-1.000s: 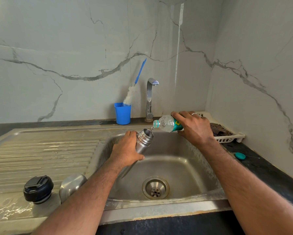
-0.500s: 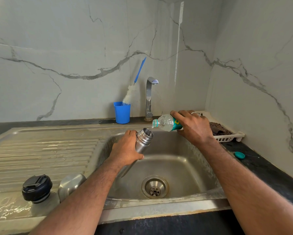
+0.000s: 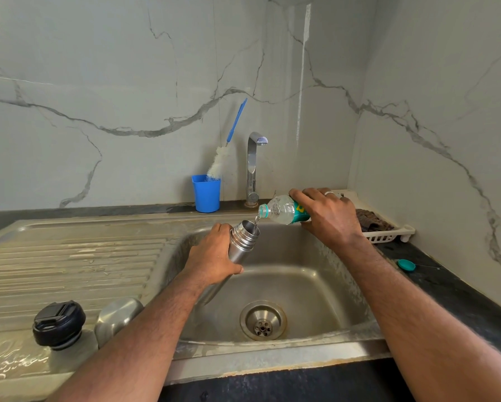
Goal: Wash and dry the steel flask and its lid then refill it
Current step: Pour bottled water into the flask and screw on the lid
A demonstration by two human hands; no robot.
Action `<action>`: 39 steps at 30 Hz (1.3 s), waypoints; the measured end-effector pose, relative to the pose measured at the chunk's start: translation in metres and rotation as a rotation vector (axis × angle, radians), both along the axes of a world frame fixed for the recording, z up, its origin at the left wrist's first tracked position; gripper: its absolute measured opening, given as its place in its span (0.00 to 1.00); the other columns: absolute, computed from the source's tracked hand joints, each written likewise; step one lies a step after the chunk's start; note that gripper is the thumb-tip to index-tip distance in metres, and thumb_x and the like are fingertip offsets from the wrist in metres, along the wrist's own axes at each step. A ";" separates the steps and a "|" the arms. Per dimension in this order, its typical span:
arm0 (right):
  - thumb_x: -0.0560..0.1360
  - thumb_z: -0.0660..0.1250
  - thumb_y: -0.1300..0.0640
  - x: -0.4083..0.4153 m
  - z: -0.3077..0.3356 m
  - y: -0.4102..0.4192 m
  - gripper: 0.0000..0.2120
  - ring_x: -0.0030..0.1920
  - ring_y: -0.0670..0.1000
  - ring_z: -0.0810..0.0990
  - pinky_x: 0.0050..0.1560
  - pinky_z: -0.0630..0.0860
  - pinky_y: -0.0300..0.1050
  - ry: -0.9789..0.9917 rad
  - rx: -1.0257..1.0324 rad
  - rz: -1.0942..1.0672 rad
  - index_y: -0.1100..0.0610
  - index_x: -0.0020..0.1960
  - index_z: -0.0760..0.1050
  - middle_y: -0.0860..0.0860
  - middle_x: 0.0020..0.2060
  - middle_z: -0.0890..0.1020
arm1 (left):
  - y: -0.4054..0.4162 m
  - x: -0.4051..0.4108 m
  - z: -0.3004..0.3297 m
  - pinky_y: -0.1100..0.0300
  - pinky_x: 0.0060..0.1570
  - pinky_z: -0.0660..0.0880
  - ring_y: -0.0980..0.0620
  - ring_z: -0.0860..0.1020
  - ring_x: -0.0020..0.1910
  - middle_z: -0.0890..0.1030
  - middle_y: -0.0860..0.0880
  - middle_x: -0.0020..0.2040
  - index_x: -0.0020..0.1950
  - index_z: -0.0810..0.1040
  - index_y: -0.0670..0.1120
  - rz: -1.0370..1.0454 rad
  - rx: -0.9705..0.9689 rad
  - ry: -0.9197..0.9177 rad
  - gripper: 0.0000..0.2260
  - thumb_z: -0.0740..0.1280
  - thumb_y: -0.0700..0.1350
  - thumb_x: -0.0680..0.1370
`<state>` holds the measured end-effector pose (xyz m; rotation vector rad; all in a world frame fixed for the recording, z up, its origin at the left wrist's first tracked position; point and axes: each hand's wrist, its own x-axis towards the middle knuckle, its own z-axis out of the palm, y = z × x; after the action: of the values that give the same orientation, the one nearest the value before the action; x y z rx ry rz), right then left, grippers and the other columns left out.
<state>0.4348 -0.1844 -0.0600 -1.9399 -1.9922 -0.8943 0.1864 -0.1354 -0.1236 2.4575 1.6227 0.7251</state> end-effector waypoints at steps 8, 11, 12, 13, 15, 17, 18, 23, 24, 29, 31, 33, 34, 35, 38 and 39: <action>0.73 0.76 0.47 0.000 0.001 0.000 0.38 0.63 0.57 0.78 0.52 0.81 0.59 0.001 -0.008 0.000 0.42 0.74 0.56 0.50 0.69 0.76 | 0.000 0.000 -0.001 0.51 0.56 0.75 0.54 0.73 0.57 0.72 0.53 0.62 0.69 0.67 0.50 0.001 0.001 0.005 0.38 0.82 0.53 0.65; 0.73 0.76 0.47 0.000 0.001 0.000 0.38 0.63 0.57 0.78 0.53 0.81 0.59 0.008 -0.012 0.002 0.42 0.74 0.55 0.50 0.69 0.76 | 0.001 0.000 -0.001 0.51 0.56 0.75 0.54 0.72 0.56 0.72 0.53 0.61 0.69 0.67 0.50 0.000 -0.002 0.003 0.38 0.83 0.53 0.65; 0.73 0.76 0.47 0.000 0.001 0.000 0.38 0.63 0.57 0.78 0.53 0.81 0.58 0.008 -0.010 0.003 0.42 0.74 0.55 0.50 0.69 0.76 | 0.001 0.000 -0.001 0.51 0.56 0.75 0.54 0.72 0.56 0.72 0.53 0.61 0.69 0.67 0.50 0.000 -0.002 0.003 0.38 0.83 0.53 0.65; 0.74 0.76 0.47 0.000 0.001 0.000 0.38 0.63 0.57 0.78 0.53 0.81 0.58 0.007 -0.006 0.004 0.42 0.74 0.55 0.50 0.68 0.76 | 0.001 0.000 -0.001 0.51 0.56 0.75 0.54 0.73 0.57 0.72 0.53 0.61 0.69 0.67 0.50 0.001 -0.002 0.003 0.38 0.83 0.53 0.65; 0.74 0.76 0.47 0.000 0.001 0.000 0.38 0.63 0.57 0.78 0.53 0.81 0.58 0.007 -0.001 0.005 0.42 0.74 0.55 0.50 0.68 0.76 | 0.000 0.000 -0.001 0.51 0.57 0.75 0.53 0.73 0.58 0.73 0.53 0.61 0.69 0.67 0.49 0.002 -0.002 0.001 0.38 0.83 0.53 0.65; 0.74 0.76 0.47 0.000 0.001 0.000 0.38 0.63 0.57 0.78 0.53 0.81 0.59 0.007 -0.002 0.006 0.42 0.74 0.55 0.50 0.68 0.76 | 0.000 0.001 -0.001 0.51 0.57 0.74 0.54 0.73 0.57 0.72 0.53 0.61 0.69 0.67 0.49 0.003 -0.003 0.001 0.38 0.83 0.53 0.65; 0.73 0.76 0.47 0.000 0.001 0.000 0.38 0.63 0.57 0.78 0.53 0.81 0.59 0.009 -0.002 0.006 0.42 0.73 0.55 0.50 0.68 0.76 | 0.000 0.000 -0.001 0.51 0.56 0.74 0.54 0.72 0.57 0.72 0.53 0.61 0.69 0.67 0.50 0.002 -0.003 0.001 0.38 0.83 0.53 0.65; 0.73 0.76 0.48 0.000 0.000 0.000 0.37 0.61 0.57 0.78 0.51 0.81 0.58 0.020 0.002 0.005 0.42 0.73 0.56 0.49 0.66 0.77 | 0.000 0.000 -0.001 0.49 0.57 0.75 0.54 0.72 0.56 0.72 0.54 0.60 0.68 0.68 0.50 -0.008 -0.008 0.002 0.38 0.83 0.53 0.64; 0.73 0.76 0.48 0.000 0.000 0.000 0.37 0.61 0.57 0.78 0.51 0.80 0.58 0.020 0.002 0.004 0.42 0.73 0.56 0.49 0.67 0.77 | 0.000 0.000 -0.001 0.48 0.57 0.76 0.54 0.73 0.56 0.72 0.54 0.60 0.68 0.68 0.50 -0.008 -0.008 0.003 0.38 0.83 0.54 0.64; 0.74 0.75 0.48 0.001 0.000 0.000 0.36 0.63 0.56 0.77 0.52 0.80 0.57 0.014 0.004 0.003 0.42 0.74 0.57 0.49 0.68 0.76 | 0.000 0.001 -0.001 0.49 0.57 0.75 0.55 0.72 0.56 0.72 0.54 0.60 0.68 0.68 0.50 -0.008 -0.015 0.005 0.38 0.83 0.53 0.64; 0.74 0.75 0.48 0.001 0.000 0.000 0.36 0.63 0.56 0.77 0.52 0.80 0.57 0.012 0.005 0.001 0.42 0.74 0.57 0.49 0.68 0.76 | 0.000 0.001 -0.001 0.51 0.56 0.74 0.56 0.71 0.55 0.72 0.54 0.60 0.68 0.68 0.50 -0.009 -0.013 0.004 0.38 0.83 0.53 0.65; 0.74 0.75 0.48 0.001 0.000 0.000 0.37 0.63 0.57 0.77 0.52 0.80 0.57 0.016 0.002 0.002 0.42 0.74 0.56 0.49 0.68 0.76 | 0.000 0.001 -0.001 0.51 0.56 0.73 0.56 0.71 0.55 0.72 0.54 0.60 0.68 0.68 0.50 -0.011 -0.013 0.009 0.38 0.83 0.53 0.65; 0.74 0.75 0.48 0.001 0.000 0.001 0.37 0.63 0.57 0.77 0.53 0.80 0.57 0.017 0.000 0.004 0.42 0.73 0.56 0.49 0.68 0.75 | -0.001 0.001 -0.001 0.51 0.56 0.73 0.56 0.71 0.55 0.72 0.54 0.60 0.68 0.68 0.50 -0.011 -0.014 0.011 0.38 0.83 0.53 0.65; 0.74 0.75 0.48 0.001 0.000 0.001 0.37 0.63 0.57 0.77 0.53 0.80 0.58 0.018 -0.002 0.006 0.42 0.73 0.55 0.49 0.68 0.75 | -0.001 0.001 -0.001 0.51 0.56 0.73 0.56 0.71 0.55 0.72 0.54 0.60 0.68 0.68 0.50 -0.012 -0.015 0.012 0.38 0.83 0.53 0.65; 0.74 0.75 0.48 0.002 0.000 0.001 0.37 0.64 0.57 0.77 0.54 0.80 0.58 0.018 -0.001 0.007 0.42 0.74 0.55 0.49 0.69 0.75 | -0.002 0.002 -0.001 0.51 0.56 0.74 0.56 0.71 0.55 0.72 0.54 0.60 0.68 0.68 0.50 -0.013 -0.018 0.014 0.38 0.83 0.53 0.65; 0.74 0.75 0.48 0.002 0.000 0.001 0.37 0.63 0.57 0.77 0.54 0.80 0.58 0.017 0.001 0.005 0.42 0.74 0.56 0.49 0.69 0.75 | -0.002 0.002 -0.001 0.51 0.56 0.74 0.56 0.71 0.55 0.72 0.54 0.60 0.68 0.68 0.50 -0.013 -0.020 0.014 0.38 0.83 0.53 0.65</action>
<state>0.4366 -0.1835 -0.0601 -1.9344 -1.9860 -0.8738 0.1887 -0.1372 -0.1242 2.4629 1.6086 0.6880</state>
